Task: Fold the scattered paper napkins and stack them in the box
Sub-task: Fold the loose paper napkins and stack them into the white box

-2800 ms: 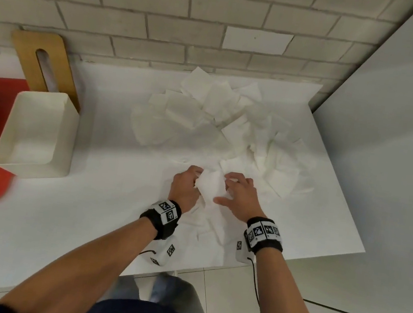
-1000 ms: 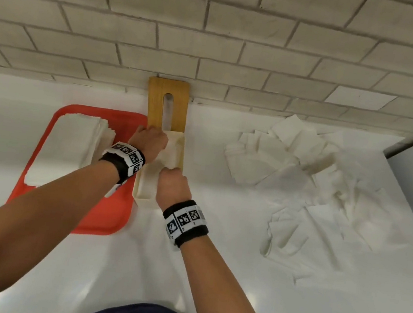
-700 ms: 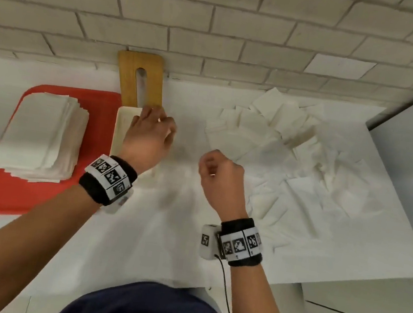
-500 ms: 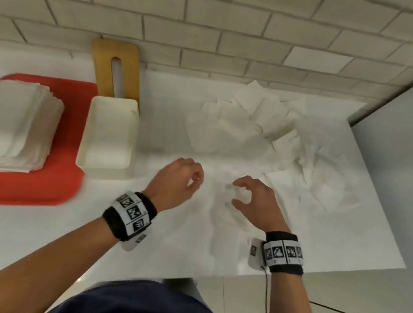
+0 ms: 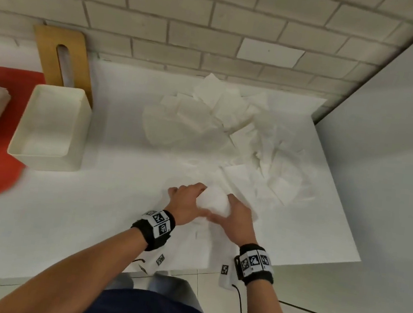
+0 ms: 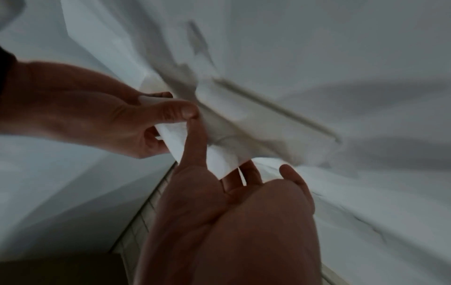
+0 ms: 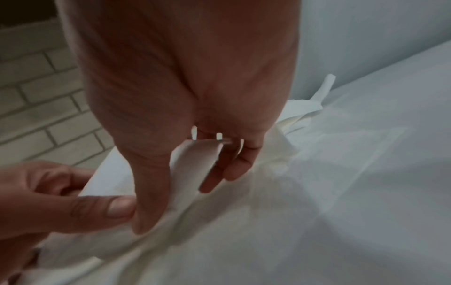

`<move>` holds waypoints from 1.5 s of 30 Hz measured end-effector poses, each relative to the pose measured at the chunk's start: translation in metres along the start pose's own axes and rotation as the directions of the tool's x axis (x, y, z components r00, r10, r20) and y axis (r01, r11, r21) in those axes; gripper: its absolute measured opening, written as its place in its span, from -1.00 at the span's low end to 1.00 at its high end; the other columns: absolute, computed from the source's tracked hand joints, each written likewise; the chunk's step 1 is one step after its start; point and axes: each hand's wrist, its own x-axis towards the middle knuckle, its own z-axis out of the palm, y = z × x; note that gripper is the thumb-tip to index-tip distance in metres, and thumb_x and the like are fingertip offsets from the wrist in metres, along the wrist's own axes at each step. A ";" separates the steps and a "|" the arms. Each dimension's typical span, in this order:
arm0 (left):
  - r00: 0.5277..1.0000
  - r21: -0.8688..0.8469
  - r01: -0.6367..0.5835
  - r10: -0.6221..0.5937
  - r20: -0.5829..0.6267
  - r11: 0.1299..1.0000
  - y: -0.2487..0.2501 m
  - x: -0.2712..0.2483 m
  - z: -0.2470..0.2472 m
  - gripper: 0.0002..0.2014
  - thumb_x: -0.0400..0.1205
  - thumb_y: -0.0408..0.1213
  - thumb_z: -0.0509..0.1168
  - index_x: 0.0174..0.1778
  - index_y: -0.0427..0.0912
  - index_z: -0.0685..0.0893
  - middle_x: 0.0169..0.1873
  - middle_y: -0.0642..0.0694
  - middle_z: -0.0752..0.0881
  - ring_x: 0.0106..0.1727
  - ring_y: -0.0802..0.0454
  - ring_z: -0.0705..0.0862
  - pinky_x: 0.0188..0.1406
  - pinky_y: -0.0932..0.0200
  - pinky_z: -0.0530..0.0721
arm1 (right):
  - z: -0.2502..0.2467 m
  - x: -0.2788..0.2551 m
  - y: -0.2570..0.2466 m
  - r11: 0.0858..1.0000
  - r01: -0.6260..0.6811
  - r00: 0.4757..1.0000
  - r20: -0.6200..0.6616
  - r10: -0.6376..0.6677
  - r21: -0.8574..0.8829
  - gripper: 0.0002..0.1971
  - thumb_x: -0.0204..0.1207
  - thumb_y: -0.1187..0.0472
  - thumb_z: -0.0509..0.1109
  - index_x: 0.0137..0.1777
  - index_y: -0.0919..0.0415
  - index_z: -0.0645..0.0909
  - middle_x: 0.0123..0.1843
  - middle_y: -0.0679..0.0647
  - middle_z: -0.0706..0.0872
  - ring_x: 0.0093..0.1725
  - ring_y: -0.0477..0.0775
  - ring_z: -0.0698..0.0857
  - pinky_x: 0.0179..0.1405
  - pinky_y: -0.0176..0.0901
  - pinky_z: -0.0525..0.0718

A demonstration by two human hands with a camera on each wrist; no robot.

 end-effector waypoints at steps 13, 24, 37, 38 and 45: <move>0.975 -0.752 -0.210 0.073 -0.211 0.625 0.057 -0.039 -0.121 -0.55 0.90 -0.01 0.20 0.34 -0.36 0.74 0.23 -0.30 0.86 0.27 -0.30 0.85 0.29 -0.26 0.79 | -0.072 -0.029 -0.134 0.507 0.562 0.739 -0.672 0.046 0.653 -0.89 0.81 0.29 0.44 0.02 0.26 0.64 -0.05 0.12 0.77 -0.01 -0.01 0.74 0.06 -0.13 0.71; 0.998 -0.954 -0.048 -0.020 -0.056 0.297 0.047 -0.053 -0.154 -0.61 0.94 -0.16 0.12 0.56 -0.25 0.68 0.44 -0.25 0.79 0.51 -0.25 0.73 0.58 -0.24 0.64 | -0.069 -0.017 -0.193 0.610 0.577 0.775 -0.600 -0.199 0.544 -0.91 0.86 0.12 0.37 0.07 -0.01 0.61 -0.02 0.00 0.76 -0.01 0.06 0.73 -0.02 0.08 0.72; 0.998 -0.947 0.001 -0.057 -0.018 0.321 -0.007 -0.070 -0.185 -0.53 0.95 0.00 -0.03 0.51 -0.13 0.69 0.38 -0.14 0.83 0.43 -0.09 0.80 0.36 0.01 0.77 | 0.010 -0.003 -0.249 0.621 0.424 0.823 -0.567 0.042 0.660 -0.88 0.75 0.15 0.54 0.22 -0.01 0.72 0.14 -0.27 0.85 0.28 -0.22 0.79 0.23 -0.33 0.71; 0.998 -0.948 0.000 -0.062 -0.021 0.318 -0.012 -0.072 -0.188 -0.51 0.95 0.02 -0.05 0.53 -0.12 0.68 0.39 -0.14 0.83 0.44 -0.10 0.79 0.40 -0.03 0.75 | 0.016 -0.001 -0.255 0.619 0.411 0.824 -0.563 0.061 0.669 -0.89 0.75 0.15 0.54 0.20 -0.03 0.71 0.12 -0.38 0.83 0.26 -0.34 0.76 0.20 -0.46 0.65; 0.991 -0.867 -0.072 -0.060 -0.116 0.493 -0.057 -0.075 -0.209 -0.48 0.88 0.14 0.15 0.56 -0.14 0.69 0.40 -0.08 0.82 0.50 -0.04 0.74 0.58 -0.07 0.64 | 0.065 0.011 -0.299 0.648 0.353 0.817 -0.560 0.138 0.675 -0.89 0.74 0.08 0.54 0.18 -0.04 0.70 0.03 -0.49 0.79 0.17 -0.54 0.69 0.10 -0.59 0.57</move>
